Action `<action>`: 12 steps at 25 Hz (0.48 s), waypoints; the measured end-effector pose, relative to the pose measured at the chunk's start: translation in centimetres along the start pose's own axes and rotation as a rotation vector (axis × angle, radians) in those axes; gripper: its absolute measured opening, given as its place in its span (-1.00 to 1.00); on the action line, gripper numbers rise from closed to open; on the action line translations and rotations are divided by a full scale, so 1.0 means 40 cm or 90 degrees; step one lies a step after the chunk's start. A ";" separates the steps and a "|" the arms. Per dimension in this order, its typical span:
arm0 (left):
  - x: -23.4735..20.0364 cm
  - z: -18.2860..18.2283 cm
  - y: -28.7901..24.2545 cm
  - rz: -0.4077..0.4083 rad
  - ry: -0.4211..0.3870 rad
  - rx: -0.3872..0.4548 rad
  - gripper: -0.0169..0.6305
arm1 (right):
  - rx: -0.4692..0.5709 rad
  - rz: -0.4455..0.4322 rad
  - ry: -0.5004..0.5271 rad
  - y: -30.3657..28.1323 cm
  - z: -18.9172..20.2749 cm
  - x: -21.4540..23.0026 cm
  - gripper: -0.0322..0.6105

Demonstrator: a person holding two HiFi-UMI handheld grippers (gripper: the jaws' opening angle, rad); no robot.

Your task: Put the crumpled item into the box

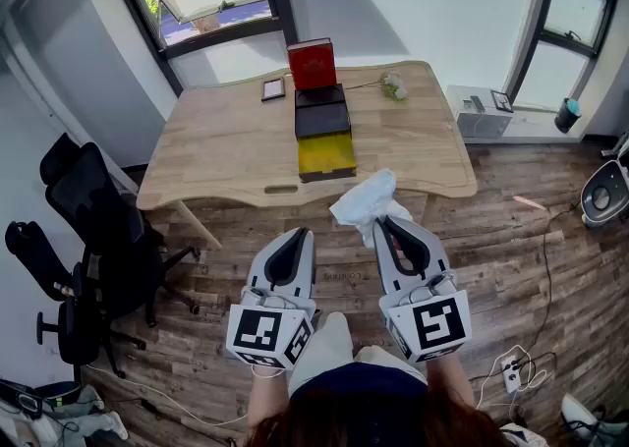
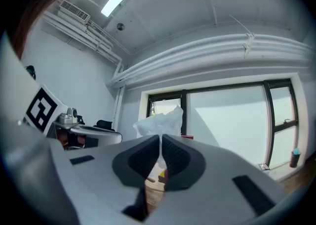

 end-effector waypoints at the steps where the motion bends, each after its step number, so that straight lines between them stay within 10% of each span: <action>1: 0.000 0.001 -0.004 0.000 0.000 0.000 -0.86 | 0.000 -0.003 0.002 -0.003 -0.003 0.001 -0.79; 12: -0.043 0.005 -0.075 0.010 0.004 -0.004 -0.86 | -0.002 0.013 0.016 -0.069 -0.001 0.035 -0.79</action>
Point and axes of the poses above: the fingertips, and each gripper's own axes: y backward along the fingers, x to its right, z out of its underside, the point moved 9 cm from there along y, backward along the fingers, and after that the axes turned 2 degrees about -y, right-handed, at the moved point
